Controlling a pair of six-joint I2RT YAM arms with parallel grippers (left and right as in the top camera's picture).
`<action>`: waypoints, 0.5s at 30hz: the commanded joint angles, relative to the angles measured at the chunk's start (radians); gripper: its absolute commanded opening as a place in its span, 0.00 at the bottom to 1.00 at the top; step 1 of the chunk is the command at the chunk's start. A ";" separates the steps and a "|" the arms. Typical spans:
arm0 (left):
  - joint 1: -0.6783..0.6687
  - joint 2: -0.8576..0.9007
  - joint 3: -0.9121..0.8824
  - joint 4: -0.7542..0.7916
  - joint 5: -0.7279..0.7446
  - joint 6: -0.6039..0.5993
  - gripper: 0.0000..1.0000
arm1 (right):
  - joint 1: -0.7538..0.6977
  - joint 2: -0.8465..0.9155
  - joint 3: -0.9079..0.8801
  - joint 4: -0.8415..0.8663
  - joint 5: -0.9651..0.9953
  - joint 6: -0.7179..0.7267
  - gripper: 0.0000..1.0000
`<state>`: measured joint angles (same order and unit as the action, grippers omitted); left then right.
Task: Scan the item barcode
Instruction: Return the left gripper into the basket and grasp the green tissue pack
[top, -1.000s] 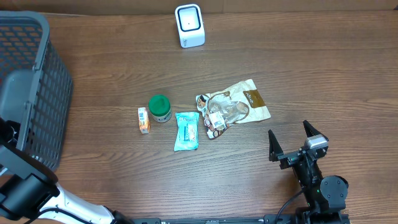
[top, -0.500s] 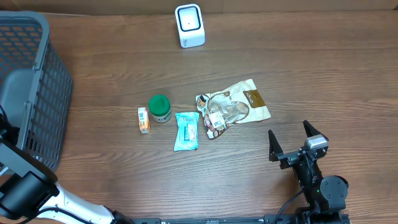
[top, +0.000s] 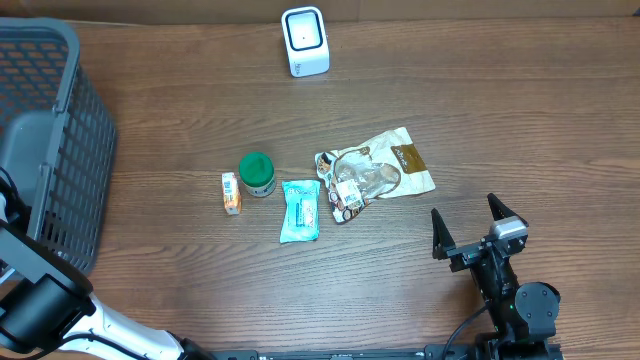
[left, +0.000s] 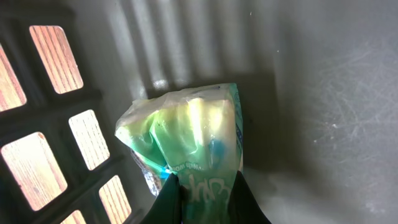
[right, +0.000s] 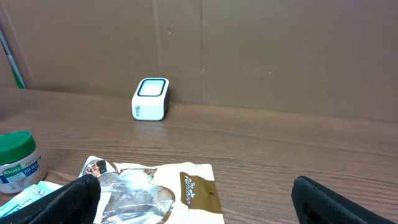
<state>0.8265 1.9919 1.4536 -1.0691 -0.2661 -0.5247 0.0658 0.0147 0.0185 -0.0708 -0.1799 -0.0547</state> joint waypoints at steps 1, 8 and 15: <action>-0.002 0.006 0.014 -0.019 0.053 -0.006 0.04 | -0.005 -0.012 -0.011 0.006 -0.005 0.004 1.00; -0.002 -0.030 0.269 -0.183 0.237 0.028 0.04 | -0.005 -0.012 -0.011 0.006 -0.005 0.004 1.00; -0.002 -0.153 0.562 -0.319 0.388 0.031 0.04 | -0.005 -0.012 -0.011 0.006 -0.005 0.004 1.00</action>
<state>0.8265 1.9430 1.9190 -1.3693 0.0124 -0.5137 0.0658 0.0147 0.0185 -0.0708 -0.1799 -0.0547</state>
